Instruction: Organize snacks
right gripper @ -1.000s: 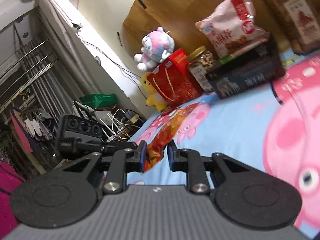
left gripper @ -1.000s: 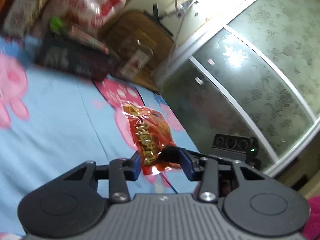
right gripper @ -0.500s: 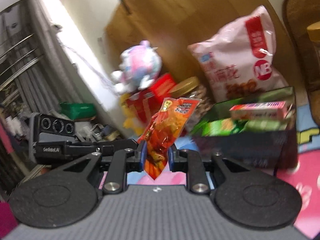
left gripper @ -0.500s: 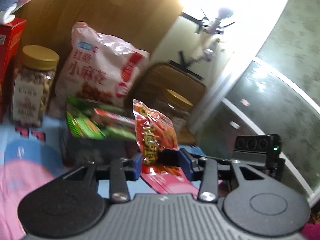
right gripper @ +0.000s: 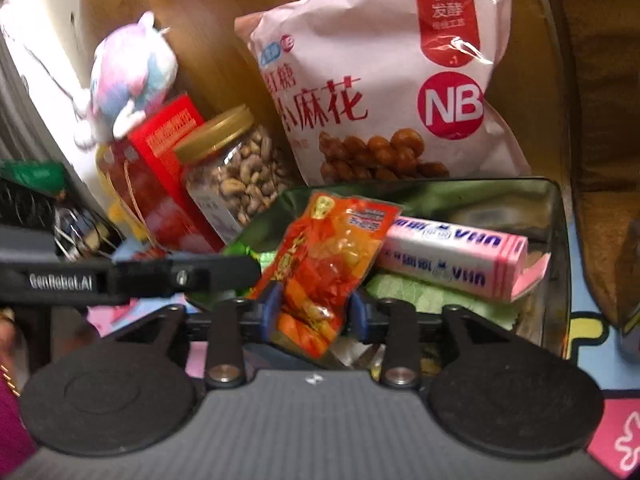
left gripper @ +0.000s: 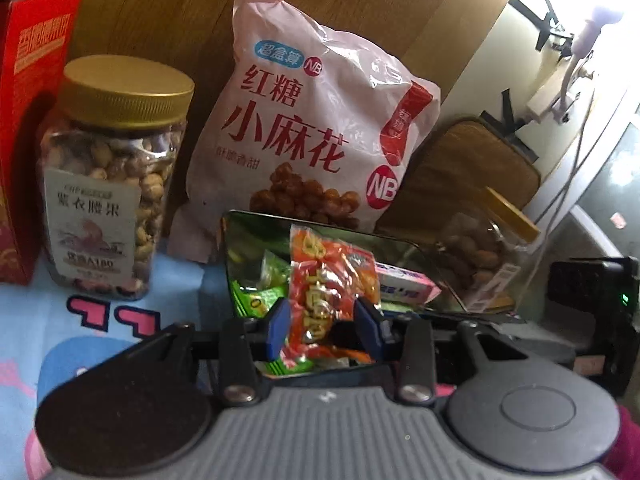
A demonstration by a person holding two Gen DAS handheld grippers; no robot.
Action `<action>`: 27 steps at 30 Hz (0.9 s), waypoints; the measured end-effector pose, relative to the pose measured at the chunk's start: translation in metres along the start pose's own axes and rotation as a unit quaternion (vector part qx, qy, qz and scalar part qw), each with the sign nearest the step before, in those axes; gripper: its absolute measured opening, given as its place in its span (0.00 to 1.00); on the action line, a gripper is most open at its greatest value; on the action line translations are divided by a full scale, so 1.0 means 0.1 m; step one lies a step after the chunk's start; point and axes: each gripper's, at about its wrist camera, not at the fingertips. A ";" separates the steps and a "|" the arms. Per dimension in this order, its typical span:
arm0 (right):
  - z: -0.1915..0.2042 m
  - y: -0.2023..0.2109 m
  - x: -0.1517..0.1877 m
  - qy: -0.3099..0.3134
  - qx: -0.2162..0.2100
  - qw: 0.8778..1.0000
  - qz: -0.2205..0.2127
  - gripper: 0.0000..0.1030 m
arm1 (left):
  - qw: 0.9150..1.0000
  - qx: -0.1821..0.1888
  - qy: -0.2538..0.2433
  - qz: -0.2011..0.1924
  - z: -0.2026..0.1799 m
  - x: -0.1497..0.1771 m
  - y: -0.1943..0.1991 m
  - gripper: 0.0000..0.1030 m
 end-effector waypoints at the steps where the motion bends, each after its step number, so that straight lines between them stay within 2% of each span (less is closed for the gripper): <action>1: 0.00 0.02 0.01 -0.002 0.006 1.000 -0.002 0.43 | 1.000 -0.019 -0.002 -0.002 -0.04 0.00 -0.01 0.34; 5: 0.00 0.19 0.07 -0.016 0.020 0.999 -0.024 0.45 | 0.996 -0.092 -0.019 -0.006 -0.24 0.02 -0.02 0.34; 11: 0.16 0.41 0.16 -0.016 0.049 0.998 -0.048 0.45 | 0.989 -0.144 -0.039 -0.022 -0.49 0.12 0.12 0.35; 16: 0.33 0.67 0.36 -0.011 0.055 0.996 -0.070 0.45 | 0.985 -0.165 -0.050 -0.029 -0.70 0.27 0.31 0.36; 20: 0.47 0.84 0.55 -0.020 0.043 0.996 -0.080 0.45 | 0.982 -0.178 -0.059 -0.031 -0.85 0.43 0.44 0.36; 27: 0.66 1.02 0.84 -0.038 0.039 0.996 -0.074 0.45 | 0.981 -0.180 -0.068 -0.027 -1.02 0.68 0.59 0.36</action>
Point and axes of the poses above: each gripper's, at about its wrist camera, not at the fingertips, and y roughly against the way its jaws point, z to its left, x to its underside, and after that the axes turned 11 degrees about z, right-handed
